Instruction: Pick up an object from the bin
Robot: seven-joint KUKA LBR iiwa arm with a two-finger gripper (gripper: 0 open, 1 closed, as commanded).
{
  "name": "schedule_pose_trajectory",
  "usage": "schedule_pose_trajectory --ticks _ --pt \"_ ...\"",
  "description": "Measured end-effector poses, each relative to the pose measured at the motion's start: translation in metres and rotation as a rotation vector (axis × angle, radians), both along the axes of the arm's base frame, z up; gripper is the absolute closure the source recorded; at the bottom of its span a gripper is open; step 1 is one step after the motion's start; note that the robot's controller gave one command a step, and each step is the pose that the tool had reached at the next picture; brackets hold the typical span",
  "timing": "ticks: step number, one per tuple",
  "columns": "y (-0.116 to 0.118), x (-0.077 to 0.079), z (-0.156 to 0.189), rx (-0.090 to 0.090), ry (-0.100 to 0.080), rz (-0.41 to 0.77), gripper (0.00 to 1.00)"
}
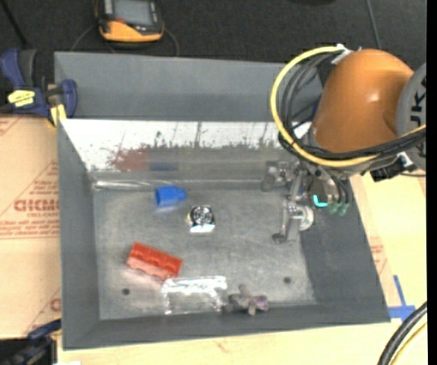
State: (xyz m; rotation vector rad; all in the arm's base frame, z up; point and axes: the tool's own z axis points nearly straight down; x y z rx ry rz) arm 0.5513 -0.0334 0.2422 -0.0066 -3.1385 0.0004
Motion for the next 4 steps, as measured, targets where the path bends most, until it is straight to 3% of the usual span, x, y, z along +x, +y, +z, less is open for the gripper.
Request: schedule_pose_trajectory --ticks 1,2,3,4 --pt "0.061 -0.025 -0.052 0.002 0.0 0.047 0.0" --pt "0.058 0.044 -0.087 -0.001 -0.009 0.097 0.0" --pt "0.068 0.075 -0.154 0.0 -0.006 0.216 0.0" --pt "0.067 0.076 -0.151 0.0 -0.009 0.215 1.0"
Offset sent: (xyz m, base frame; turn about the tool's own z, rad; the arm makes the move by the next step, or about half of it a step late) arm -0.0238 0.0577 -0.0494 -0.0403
